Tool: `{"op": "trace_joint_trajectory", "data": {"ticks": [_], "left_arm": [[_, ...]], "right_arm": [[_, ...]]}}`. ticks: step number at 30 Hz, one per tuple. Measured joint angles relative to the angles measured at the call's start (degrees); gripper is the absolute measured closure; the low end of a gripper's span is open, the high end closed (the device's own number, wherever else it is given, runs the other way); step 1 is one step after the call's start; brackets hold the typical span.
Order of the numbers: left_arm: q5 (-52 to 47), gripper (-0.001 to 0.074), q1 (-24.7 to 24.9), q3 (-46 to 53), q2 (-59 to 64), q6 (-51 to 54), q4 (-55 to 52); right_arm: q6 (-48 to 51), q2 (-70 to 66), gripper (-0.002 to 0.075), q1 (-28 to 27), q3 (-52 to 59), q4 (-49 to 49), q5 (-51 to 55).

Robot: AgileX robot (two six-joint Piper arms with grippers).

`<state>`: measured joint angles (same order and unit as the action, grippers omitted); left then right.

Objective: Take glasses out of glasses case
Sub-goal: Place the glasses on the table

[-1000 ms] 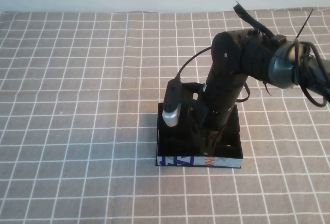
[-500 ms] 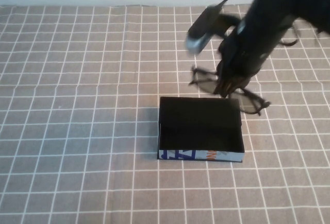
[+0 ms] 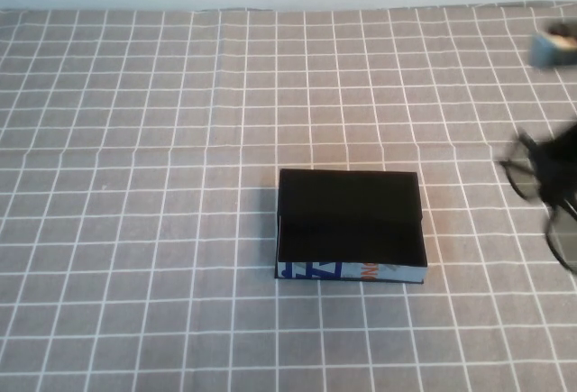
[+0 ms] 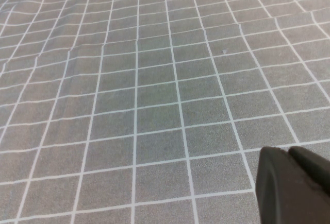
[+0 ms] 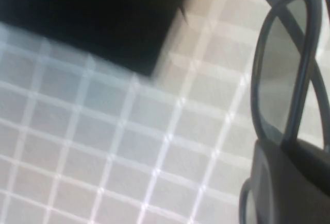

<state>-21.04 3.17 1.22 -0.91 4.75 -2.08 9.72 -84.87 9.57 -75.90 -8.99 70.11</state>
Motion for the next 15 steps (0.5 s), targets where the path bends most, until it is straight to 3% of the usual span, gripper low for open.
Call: {"op": "trace_joint_trajectory", "data": {"ticks": [7, 15], "left_arm": [[0.0, 0.074, 0.0, 0.0, 0.0, 0.0, 0.0], [0.0, 0.0739, 0.0, 0.0, 0.0, 0.0, 0.0]], "right_arm": [[-0.1, 4.3, 0.0724, -3.3, 17.6, -1.4, -14.4], [-0.1, -4.1, 0.0724, -3.3, 20.4, -4.8, -22.3]]}}
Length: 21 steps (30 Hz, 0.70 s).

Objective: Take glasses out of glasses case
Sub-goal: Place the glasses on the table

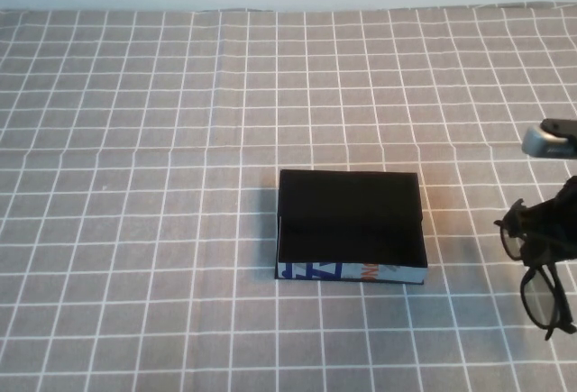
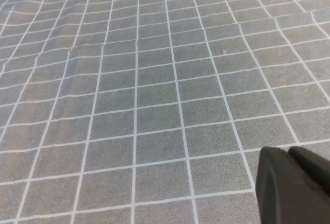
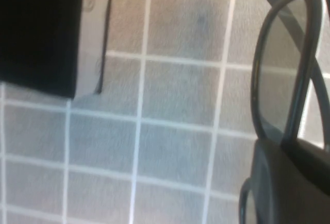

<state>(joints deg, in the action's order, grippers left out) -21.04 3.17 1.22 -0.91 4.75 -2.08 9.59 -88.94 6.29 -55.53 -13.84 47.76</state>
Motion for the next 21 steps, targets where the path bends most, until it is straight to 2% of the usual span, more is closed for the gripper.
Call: {"op": "trace_joint_trajectory", "data": {"ticks": [11, 13, 18, 21], "left_arm": [[0.0, 0.0739, 0.0, 0.0, 0.0, 0.0, 0.0], [0.0, 0.0739, 0.0, 0.0, 0.0, 0.0, 0.0], [0.0, 0.0739, 0.0, 0.0, 0.0, 0.0, 0.0], [0.0, 0.0739, 0.0, 0.0, 0.0, 0.0, 0.0]], "right_arm": [[0.0, -6.9, 0.0708, 0.0, 0.0, -1.2, -4.8], [0.0, -7.3, 0.0664, 0.0, 0.0, -1.3, -5.1], [0.0, -7.5, 0.0475, 0.0, -0.1, -2.3, -5.3], [0.0, -6.3, 0.0433, 0.0, -0.2, -3.2, -5.3]]}}
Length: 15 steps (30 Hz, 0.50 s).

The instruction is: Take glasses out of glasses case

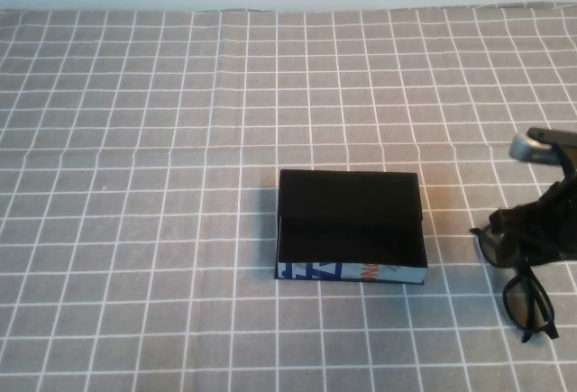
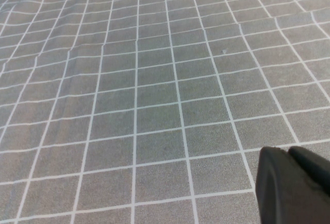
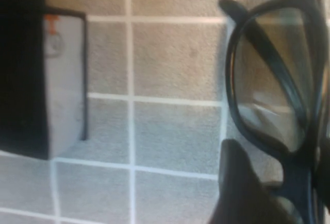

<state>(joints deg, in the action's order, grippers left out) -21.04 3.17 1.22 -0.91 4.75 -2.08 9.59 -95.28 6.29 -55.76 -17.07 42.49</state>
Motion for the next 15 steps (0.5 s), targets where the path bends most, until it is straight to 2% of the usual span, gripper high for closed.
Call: {"op": "trace_joint_trajectory", "data": {"ticks": [3, 10, 15], "left_arm": [[0.0, 0.0739, 0.0, 0.0, 0.0, 0.0, 0.0], [0.0, 0.0739, 0.0, 0.0, 0.0, 0.0, 0.0], [0.0, 0.0739, 0.0, 0.0, 0.0, 0.0, 0.0]], "right_arm": [[0.0, 3.3, 0.0471, 0.0, 0.0, -0.6, 0.0], [4.6, 20.0, 0.0693, 0.0, 0.0, -1.0, 0.0], [7.2, 33.6, 0.0736, 0.0, 3.1, -3.8, -3.8]]}}
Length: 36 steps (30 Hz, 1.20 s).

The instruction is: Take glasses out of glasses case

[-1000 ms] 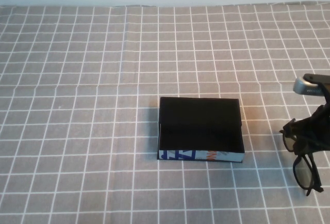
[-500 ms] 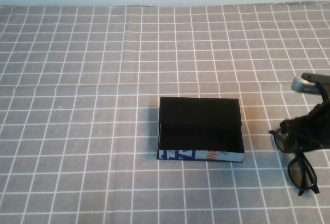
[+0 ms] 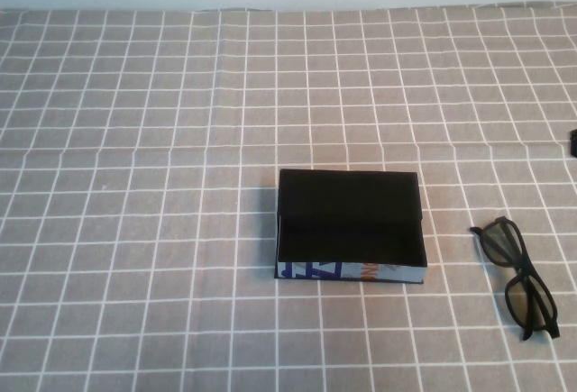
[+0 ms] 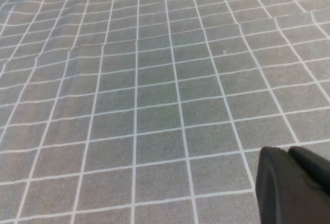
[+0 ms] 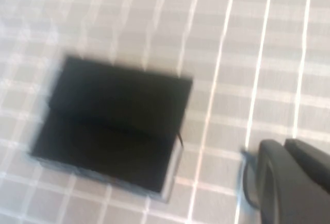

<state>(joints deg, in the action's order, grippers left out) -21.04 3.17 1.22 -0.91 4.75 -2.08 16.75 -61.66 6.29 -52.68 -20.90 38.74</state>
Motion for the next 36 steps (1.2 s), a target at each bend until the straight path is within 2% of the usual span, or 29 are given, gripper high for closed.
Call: {"op": "trace_joint_trajectory", "data": {"ticks": [5, 10, 21, 23, 30, 36], "left_arm": [[0.0, 0.0739, 0.0, 0.0, 0.0, 0.0, 0.0], [0.0, 0.0739, 0.0, 0.0, 0.0, 0.0, 0.0], [0.0, 0.0739, 0.0, 0.0, 0.0, 0.0, 0.0], [0.0, 0.0739, 0.0, 0.0, 0.0, 0.0, 0.0], [0.0, 0.074, 0.0, 0.0, 0.0, 0.0, 0.0], [0.0, 0.0739, 0.0, 0.0, 0.0, 0.0, 0.0]], "right_arm": [[0.2, 11.9, 0.074, 0.0, 8.1, -3.9, -5.2], [0.2, 18.3, 0.0742, 0.0, 14.9, -6.5, -7.1], [0.2, 19.3, 0.0742, 0.0, 19.6, -4.4, -3.4], [0.9, 20.5, 0.0742, 0.0, 21.5, -3.2, -7.5], [11.8, 31.5, 0.0742, 0.0, 30.4, -3.6, -33.0], [13.2, 41.6, 0.0742, 0.0, 39.1, -4.4, -36.9]]}}
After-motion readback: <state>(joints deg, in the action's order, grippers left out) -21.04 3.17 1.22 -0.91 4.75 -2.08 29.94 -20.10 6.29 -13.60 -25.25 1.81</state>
